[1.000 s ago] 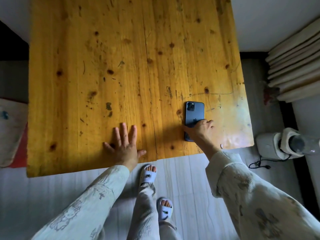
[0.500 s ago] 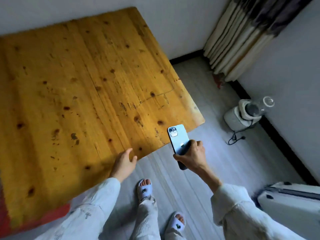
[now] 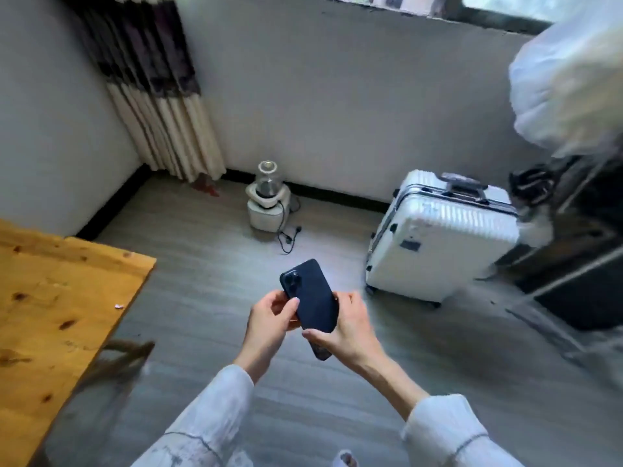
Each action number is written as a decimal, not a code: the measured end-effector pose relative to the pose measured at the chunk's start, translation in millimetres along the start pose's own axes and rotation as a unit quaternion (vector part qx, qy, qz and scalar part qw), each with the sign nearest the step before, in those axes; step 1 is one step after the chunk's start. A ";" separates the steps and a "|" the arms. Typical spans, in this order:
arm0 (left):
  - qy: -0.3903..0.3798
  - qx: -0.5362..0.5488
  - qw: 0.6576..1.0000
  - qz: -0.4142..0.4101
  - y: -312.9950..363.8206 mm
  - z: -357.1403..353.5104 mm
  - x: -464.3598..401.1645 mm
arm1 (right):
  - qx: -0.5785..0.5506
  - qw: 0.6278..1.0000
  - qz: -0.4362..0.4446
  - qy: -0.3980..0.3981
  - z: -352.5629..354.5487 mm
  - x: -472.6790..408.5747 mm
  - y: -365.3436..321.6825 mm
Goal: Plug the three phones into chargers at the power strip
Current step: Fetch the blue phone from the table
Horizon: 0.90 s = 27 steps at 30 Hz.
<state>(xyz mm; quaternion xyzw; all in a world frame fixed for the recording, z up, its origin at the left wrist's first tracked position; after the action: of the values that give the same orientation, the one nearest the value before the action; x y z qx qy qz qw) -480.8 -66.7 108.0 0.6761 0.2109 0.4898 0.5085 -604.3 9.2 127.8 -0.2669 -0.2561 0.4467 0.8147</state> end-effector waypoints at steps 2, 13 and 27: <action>-0.053 -0.007 0.999 -0.004 2.9 -76.6 11.4 | -0.047 0.997 -0.054 0.029 54.1 26.0 58.9; -0.319 -0.125 0.940 0.002 -8.6 -449.5 86.6 | -0.231 0.879 -0.301 0.290 285.3 230.5 352.5; -0.544 -0.244 0.803 0.023 -95.3 -856.2 170.6 | -0.307 0.711 -0.441 0.455 448.9 406.0 617.2</action>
<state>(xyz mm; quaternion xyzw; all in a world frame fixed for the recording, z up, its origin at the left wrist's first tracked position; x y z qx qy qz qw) -1137.6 516.2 101.8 0.6901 -0.2423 0.0888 0.6762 -1072.7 735.7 116.9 -0.5296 -0.0662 -0.2413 0.8105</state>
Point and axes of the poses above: each hand's wrist, its own x-axis away from the middle knuckle, its own z-axis out of the back of the hand, y = z × x, the point moved 10 cm from there along -x, towards the middle knuckle, and after that the axes turned 2 degrees about z, right-handed, at the moved point
